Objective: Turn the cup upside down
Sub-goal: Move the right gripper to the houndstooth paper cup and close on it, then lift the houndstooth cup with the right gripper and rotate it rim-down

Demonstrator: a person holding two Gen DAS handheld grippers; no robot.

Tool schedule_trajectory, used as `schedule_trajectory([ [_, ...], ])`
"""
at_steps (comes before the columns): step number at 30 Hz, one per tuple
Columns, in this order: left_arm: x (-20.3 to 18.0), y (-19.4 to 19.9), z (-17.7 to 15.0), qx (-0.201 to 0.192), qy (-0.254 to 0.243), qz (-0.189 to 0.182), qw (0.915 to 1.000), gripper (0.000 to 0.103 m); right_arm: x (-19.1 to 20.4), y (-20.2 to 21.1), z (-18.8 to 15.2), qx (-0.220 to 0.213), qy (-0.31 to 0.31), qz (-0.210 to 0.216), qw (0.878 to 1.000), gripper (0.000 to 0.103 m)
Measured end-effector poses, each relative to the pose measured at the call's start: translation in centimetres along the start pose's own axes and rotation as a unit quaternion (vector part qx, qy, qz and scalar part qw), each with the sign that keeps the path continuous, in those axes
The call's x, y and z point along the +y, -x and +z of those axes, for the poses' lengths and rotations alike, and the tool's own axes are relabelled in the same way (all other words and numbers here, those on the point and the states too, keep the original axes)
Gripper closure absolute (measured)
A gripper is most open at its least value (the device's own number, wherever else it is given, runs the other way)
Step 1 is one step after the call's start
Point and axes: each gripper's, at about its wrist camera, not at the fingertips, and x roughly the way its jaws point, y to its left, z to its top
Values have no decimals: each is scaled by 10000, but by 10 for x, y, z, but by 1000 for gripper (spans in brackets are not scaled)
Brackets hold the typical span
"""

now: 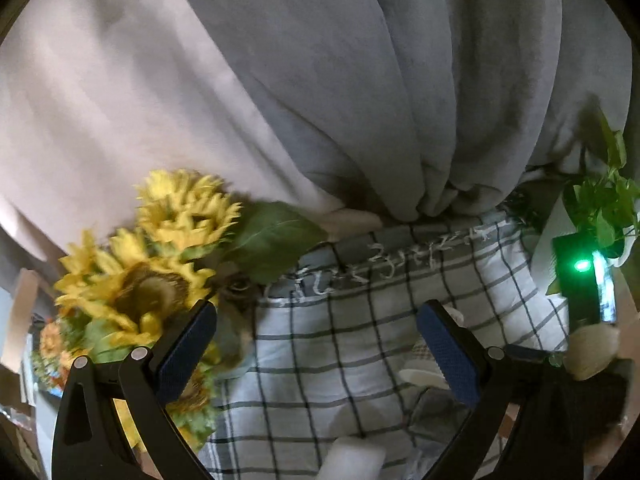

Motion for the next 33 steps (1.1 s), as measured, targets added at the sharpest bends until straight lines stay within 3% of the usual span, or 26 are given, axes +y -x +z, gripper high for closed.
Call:
schedule_trajectory([
  [12, -21, -37, 4, 302, -424, 333, 9981, 0, -2, -50, 19, 322, -72, -137, 9994, 26],
  [17, -26, -41, 4, 305, -512, 441, 9972, 0, -5, -70, 24, 545, -164, -32, 9984, 38],
  [26, -34, -39, 8, 264, -589, 460, 9969, 0, -17, -68, 28, 509, -269, 231, 9981, 51],
  [31, -36, -37, 10, 226, -586, 580, 9963, 0, -19, -69, 32, 564, -276, 152, 9979, 49],
  [33, -36, -38, 10, 232, -594, 699, 9955, 0, -18, -72, 34, 615, -258, 120, 9977, 41],
])
